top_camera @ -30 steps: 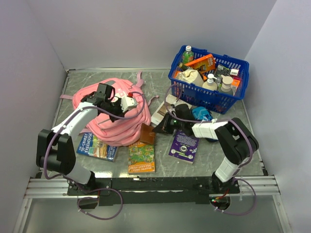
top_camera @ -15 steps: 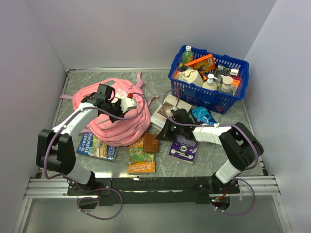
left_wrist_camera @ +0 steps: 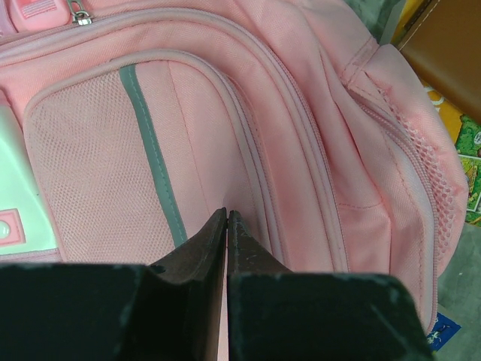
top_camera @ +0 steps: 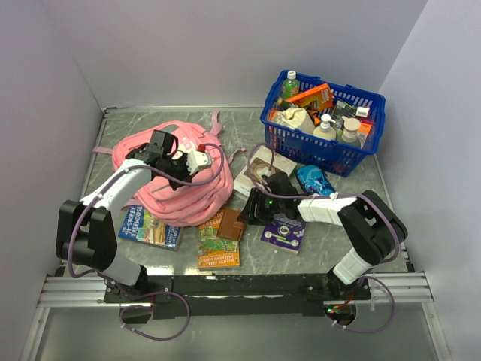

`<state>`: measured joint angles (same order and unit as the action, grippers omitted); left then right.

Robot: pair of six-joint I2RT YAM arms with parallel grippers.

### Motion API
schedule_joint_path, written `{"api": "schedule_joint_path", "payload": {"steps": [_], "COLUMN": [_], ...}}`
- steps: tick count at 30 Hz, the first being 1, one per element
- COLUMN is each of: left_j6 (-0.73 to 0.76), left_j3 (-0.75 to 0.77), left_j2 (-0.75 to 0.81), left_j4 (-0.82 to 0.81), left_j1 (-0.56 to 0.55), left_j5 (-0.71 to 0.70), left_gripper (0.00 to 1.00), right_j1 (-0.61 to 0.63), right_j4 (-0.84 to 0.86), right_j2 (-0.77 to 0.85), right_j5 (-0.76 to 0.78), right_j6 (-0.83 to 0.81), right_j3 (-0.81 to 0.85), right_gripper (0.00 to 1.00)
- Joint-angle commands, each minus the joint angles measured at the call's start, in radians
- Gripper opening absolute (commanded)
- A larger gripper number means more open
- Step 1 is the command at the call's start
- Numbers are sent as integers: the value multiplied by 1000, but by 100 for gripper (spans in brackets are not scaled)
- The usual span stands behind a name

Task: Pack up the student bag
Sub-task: Pick up the personal item from the center of the board.

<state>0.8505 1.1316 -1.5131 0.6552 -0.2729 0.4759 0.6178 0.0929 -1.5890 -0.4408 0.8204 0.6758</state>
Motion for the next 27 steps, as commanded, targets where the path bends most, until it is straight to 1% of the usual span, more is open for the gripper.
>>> {"api": "schedule_joint_path", "payload": {"steps": [1,2,3,4,7,8,10,11,14,15,16,17,20,22,23,24,27], "left_j6": [-7,-5,-7,-5,-8,-10,-11,-8,-11,-10,-13,-16,4,27,33,45,47], "left_j3": [13,11,13,14,30,37,37,37,42,49,56,75,120,134,134,128,82], "left_j2": [25,27,27,27,27,30,33,33,36,40,51,56,71,80,83,88,102], "left_j4": [4,4,6,12,33,40,49,52,75,84,95,106,176,233,251,270,261], "left_j1": [-5,-5,-5,-5,-5,-5,-5,-5,-5,-3,-3,-3,-2,-3,-3,-3,-3], "left_j5": [9,9,7,4,7,7,9,7,12,18,26,30,68,90,111,119,112], "left_gripper": [9,9,9,9,10,11,15,16,20,23,25,26,31,37,39,44,49], "right_j1": [2,3,3,3,2,-1,-4,-4,-10,-12,-10,-12,-12,-10,-12,-12,-10], "right_j4": [92,190,238,272,361,378,392,387,332,318,286,269,219,218,212,214,223], "right_j2": [3,-9,-22,-46,-77,-74,-51,-40,3,24,33,44,78,90,90,83,69], "right_j5": [-71,-96,-116,-148,-176,-174,-170,-155,-133,-128,-121,-113,-85,-81,-81,-82,-93], "right_j6": [32,51,89,104,143,148,151,148,128,115,108,100,77,71,68,69,74], "right_j3": [-45,-62,-71,-76,-78,-84,-102,-107,-111,-111,-107,-105,-101,-102,-101,-99,-93], "right_gripper": [59,58,58,57,49,43,35,24,8,6,2,0,0,0,0,0,0]}}
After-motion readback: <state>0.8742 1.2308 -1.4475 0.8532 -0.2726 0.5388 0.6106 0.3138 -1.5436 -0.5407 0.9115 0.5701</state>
